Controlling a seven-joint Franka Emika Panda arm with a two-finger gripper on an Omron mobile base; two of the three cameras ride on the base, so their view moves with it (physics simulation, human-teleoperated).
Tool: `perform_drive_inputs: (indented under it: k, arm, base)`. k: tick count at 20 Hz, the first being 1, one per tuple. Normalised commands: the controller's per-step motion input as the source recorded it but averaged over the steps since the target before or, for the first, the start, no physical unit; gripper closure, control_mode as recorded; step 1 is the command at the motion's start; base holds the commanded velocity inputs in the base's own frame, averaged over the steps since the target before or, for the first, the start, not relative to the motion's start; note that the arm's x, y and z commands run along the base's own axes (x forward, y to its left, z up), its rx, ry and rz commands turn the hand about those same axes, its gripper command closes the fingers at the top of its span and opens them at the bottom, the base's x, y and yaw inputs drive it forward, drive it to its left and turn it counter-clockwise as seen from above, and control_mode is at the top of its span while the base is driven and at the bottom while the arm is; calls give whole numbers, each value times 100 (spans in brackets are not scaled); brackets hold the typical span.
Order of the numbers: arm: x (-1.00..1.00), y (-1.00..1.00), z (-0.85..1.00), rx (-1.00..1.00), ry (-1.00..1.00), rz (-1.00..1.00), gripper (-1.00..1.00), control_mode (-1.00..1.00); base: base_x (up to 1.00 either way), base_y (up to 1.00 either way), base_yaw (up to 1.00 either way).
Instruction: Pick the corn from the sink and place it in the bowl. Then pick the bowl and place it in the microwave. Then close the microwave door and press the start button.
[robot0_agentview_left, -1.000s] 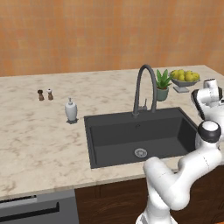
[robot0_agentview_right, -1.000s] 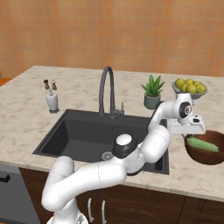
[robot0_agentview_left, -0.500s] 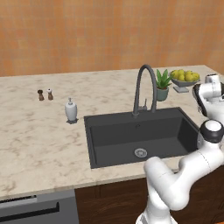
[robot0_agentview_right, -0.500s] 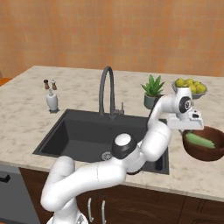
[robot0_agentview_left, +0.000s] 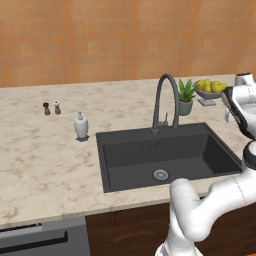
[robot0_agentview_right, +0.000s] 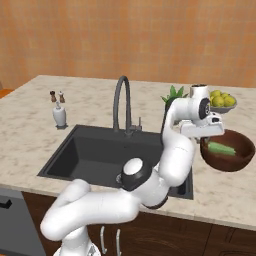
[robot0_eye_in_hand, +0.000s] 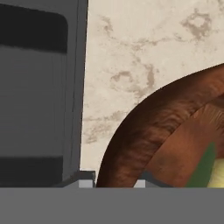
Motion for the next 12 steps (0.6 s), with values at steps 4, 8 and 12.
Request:
perform_drive_inputs:
  k: [4,8,12]
  arm:
    - [-53,76,35,-8,-10,27,100,-100]
    - [-63,54,56,-7,-10,20,100,-100]
    - [-73,36,54,-4,-1,17,100,-100]
  base:
    - [0,0,0]
    - [0,0,0]
    - [0,0,0]
